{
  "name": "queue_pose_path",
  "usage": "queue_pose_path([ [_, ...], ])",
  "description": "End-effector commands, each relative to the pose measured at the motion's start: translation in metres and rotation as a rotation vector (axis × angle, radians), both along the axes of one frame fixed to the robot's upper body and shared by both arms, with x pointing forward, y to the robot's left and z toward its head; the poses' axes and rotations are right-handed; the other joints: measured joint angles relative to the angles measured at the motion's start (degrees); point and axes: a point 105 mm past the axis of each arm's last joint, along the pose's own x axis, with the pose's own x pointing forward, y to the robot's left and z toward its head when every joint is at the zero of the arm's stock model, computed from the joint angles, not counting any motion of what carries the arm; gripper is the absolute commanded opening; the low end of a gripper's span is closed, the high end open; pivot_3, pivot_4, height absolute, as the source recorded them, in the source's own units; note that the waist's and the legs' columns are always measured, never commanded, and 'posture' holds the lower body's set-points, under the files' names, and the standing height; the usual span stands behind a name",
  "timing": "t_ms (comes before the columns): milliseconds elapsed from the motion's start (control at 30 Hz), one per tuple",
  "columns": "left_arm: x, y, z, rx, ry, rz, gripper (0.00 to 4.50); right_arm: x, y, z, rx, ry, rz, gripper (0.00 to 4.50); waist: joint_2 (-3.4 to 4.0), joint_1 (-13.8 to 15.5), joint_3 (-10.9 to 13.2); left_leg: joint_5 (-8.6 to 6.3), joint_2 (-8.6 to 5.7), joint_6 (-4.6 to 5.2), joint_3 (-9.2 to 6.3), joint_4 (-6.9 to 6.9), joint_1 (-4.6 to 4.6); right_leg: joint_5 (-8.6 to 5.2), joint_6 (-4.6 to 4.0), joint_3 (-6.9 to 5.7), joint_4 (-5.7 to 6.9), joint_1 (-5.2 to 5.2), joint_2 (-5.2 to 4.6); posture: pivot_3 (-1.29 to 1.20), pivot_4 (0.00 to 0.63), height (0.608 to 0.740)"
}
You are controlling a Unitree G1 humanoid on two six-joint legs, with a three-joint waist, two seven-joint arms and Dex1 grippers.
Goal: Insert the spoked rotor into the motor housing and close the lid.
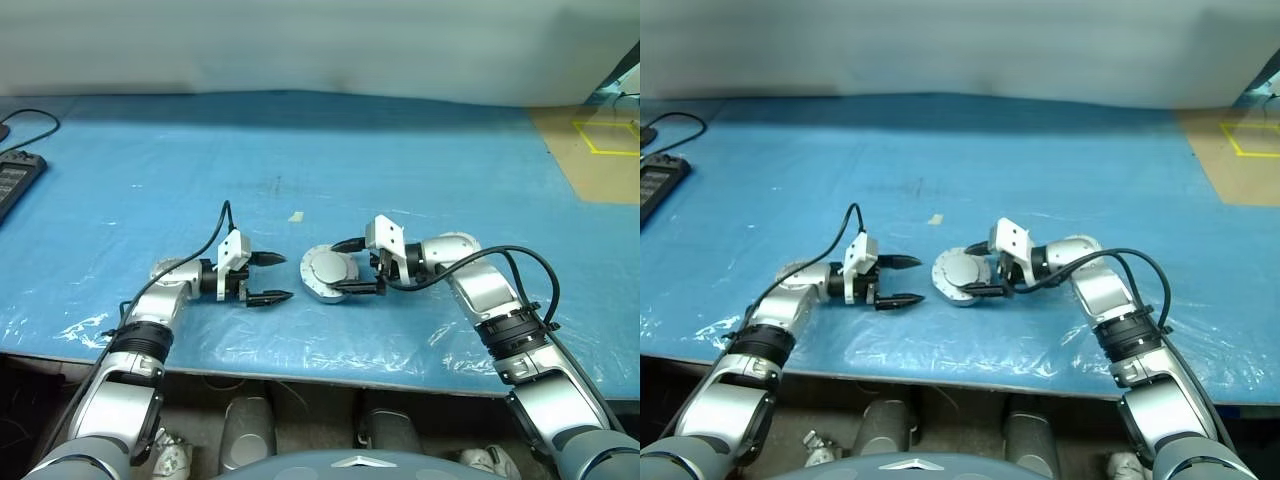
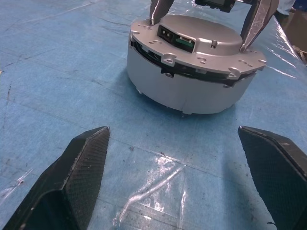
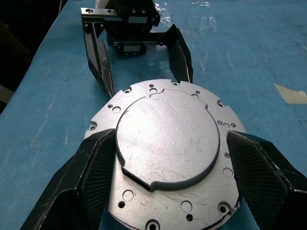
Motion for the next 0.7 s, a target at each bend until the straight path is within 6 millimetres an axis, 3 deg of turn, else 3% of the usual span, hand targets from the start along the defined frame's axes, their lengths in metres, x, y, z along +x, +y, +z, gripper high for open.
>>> queue_pose_path([
  [33,-0.0009,0.0011,0.0031,-0.004,-0.017,-0.002,4.50,0.0029,-0.0041,-0.0018,-0.033,-0.021,-0.010,3.87,0.00,0.00,0.00,0.00,0.00,0.00,0.00,0.00,0.00,0.00,0.00,0.00,0.00,0.00,0.00,0.00,0.150,0.740],
  [700,-0.0009,0.0002,0.0035,-0.006,-0.016,-0.003,4.50,0.0047,-0.0067,0.0051,-0.054,-0.048,0.001,3.87,0.00,0.01,0.00,-0.01,0.00,0.02,0.00,0.04,0.02,0.00,0.00,0.00,0.01,0.02,0.00,0.00,0.150,0.740],
])
